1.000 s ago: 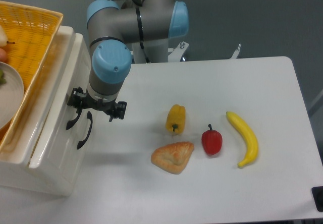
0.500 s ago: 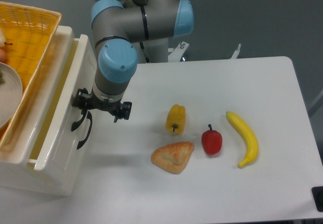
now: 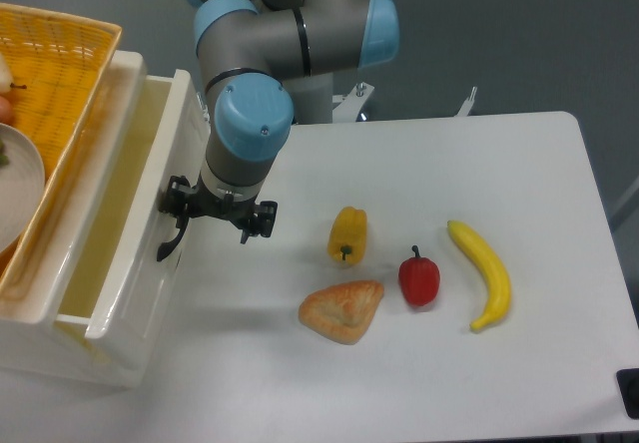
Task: Slide open the top white drawer
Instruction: 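Pull the upper drawer outward by its handle, sliding it open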
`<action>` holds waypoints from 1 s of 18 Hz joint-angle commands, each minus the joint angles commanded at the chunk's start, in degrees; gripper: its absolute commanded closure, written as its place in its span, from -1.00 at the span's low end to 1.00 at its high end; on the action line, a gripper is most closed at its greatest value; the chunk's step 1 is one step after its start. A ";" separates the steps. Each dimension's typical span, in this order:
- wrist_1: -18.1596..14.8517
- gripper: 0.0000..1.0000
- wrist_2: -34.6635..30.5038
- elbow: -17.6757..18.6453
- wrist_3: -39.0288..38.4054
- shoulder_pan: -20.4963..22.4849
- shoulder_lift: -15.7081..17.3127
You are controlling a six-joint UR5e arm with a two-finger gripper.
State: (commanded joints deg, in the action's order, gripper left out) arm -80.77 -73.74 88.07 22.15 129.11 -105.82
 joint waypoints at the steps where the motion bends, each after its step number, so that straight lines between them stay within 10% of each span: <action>1: 0.00 -1.00 -0.35 0.00 0.00 0.00 -0.09; 18: -1.14 -1.00 -2.29 -0.79 6.76 4.92 -0.61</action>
State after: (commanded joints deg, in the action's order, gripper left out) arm -81.91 -76.03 87.28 28.91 134.03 -106.43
